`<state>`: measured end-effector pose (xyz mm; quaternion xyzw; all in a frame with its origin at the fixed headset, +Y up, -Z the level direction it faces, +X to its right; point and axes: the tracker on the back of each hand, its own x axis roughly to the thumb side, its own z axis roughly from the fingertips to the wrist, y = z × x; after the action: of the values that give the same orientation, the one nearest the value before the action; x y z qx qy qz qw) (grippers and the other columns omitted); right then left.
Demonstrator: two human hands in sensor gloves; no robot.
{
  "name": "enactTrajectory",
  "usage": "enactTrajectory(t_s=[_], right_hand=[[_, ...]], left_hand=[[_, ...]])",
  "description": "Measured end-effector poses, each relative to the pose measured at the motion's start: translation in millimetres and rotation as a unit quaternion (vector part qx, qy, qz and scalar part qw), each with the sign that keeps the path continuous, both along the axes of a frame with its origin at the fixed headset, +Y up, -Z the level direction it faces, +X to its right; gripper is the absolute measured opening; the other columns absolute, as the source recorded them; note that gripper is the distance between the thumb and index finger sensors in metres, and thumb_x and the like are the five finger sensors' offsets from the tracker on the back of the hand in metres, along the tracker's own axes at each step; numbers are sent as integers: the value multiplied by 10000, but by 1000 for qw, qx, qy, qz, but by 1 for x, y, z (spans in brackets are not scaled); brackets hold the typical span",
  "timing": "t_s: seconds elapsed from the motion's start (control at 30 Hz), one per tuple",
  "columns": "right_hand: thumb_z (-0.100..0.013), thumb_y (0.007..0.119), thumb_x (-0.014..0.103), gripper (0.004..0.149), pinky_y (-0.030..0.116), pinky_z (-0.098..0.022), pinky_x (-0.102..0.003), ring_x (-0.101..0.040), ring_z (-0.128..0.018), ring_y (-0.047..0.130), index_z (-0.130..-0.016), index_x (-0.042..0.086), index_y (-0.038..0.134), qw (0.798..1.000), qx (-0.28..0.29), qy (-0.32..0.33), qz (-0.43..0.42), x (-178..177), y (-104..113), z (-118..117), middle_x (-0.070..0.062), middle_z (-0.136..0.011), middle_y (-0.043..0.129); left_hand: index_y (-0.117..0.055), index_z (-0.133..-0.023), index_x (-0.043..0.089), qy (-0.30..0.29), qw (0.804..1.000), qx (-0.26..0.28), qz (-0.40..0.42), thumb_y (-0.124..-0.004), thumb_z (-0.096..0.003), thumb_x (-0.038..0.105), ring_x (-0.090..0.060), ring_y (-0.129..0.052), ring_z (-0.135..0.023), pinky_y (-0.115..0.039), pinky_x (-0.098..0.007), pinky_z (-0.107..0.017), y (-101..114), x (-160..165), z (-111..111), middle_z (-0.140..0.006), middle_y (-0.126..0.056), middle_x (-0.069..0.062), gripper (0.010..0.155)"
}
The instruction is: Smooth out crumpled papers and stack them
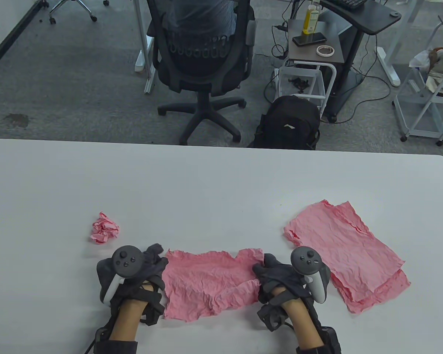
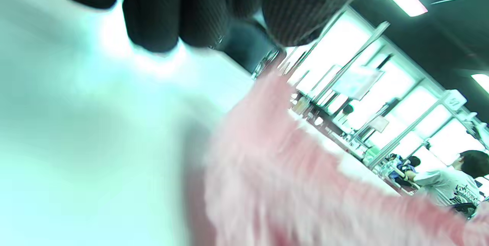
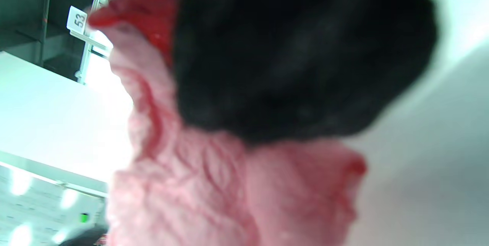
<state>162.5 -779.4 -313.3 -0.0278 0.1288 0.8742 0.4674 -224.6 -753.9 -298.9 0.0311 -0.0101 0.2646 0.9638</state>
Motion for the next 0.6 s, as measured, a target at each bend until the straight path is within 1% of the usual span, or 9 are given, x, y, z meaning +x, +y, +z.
enactTrajectory(t_s=[0.03, 0.07, 0.13, 0.17, 0.27, 0.33, 0.4, 0.5, 0.6], right_hand=[[-513, 811, 296, 472, 848, 87, -254, -176, 30, 1008, -892, 40, 694, 1000, 7, 0, 15, -1, 1, 0, -128, -411, 1027], [-512, 815, 310, 490, 851, 74, -258, -183, 12, 1011, -905, 47, 689, 999, 23, 6, 46, -3, 3, 0, -135, -435, 1024], [-504, 832, 349, 548, 862, 19, -276, -212, -63, 1022, -947, 75, 661, 991, 66, 12, 112, -4, 10, 1, -160, -533, 1005], [-496, 844, 375, 583, 868, -6, -284, -223, -98, 1026, -966, 91, 646, 983, 95, 7, 154, -4, 16, 4, -170, -589, 990], [-471, 883, 444, 687, 869, -129, -346, -287, -255, 1015, -1006, 119, 600, 953, 156, -27, 257, -6, 41, 15, -197, -742, 914], [-469, 891, 420, 640, 840, -272, -425, -345, -431, 967, -1003, 173, 641, 931, 229, -8, 284, -15, 56, 21, -205, -846, 834], [-470, 893, 361, 501, 776, -412, -514, -383, -568, 901, -923, 185, 772, 924, 283, 52, 254, -32, 61, 27, -172, -878, 804], [-453, 914, 328, 396, 765, -406, -556, -368, -515, 924, -804, 147, 886, 922, 300, 127, 209, -62, 54, 35, -158, -751, 886], [-454, 911, 327, 377, 618, -560, -654, -395, -652, 847, -793, 161, 910, 894, 305, 200, 262, -87, 46, 43, -154, -874, 786]], left_hand=[[-450, -1130, 163, -23, 999, 27, -14, -842, -507, 408, -489, -598, -1029, -489, -695, -713, 5, 3, 1, -1129, -497, -142, 775], [-467, -1135, 201, -83, 993, 72, -38, -846, -506, 405, -472, -575, -1057, -476, -700, -724, 15, 12, 3, -1146, -490, -113, 762], [-646, -1088, 235, -185, 976, 92, -71, -870, -491, 369, -417, -728, -1010, -559, -656, -718, 21, 33, 6, -1099, -655, -98, 651], [-696, -1067, 241, -224, 968, 56, -101, -881, -487, 366, -403, -748, -1014, -562, -655, -724, 15, 47, 6, -1092, -689, -87, 622], [-639, -1098, 264, -283, 936, -92, -189, -885, -476, 459, -413, -525, -1131, -440, -689, -759, -11, 70, 0, -1181, -503, -80, 696], [-588, -1121, 254, -286, 926, -159, -190, -872, -467, 528, -423, -479, -1139, -383, -705, -760, -20, 71, -3, -1186, -484, -82, 764], [-509, -1148, 260, -280, 924, -204, -162, -864, -461, 576, -406, -335, -1163, -323, -710, -765, -24, 68, -1, -1204, -349, -73, 836], [-332, -1167, 285, -268, 910, -263, -175, -870, -424, 639, -402, -146, -1156, -223, -715, -762, -29, 64, 0, -1192, -160, -71, 983], [-266, -1153, 292, -254, 907, -276, -190, -880, -396, 638, -398, -95, -1134, -192, -712, -749, -30, 59, 1, -1166, -100, -91, 1034]])
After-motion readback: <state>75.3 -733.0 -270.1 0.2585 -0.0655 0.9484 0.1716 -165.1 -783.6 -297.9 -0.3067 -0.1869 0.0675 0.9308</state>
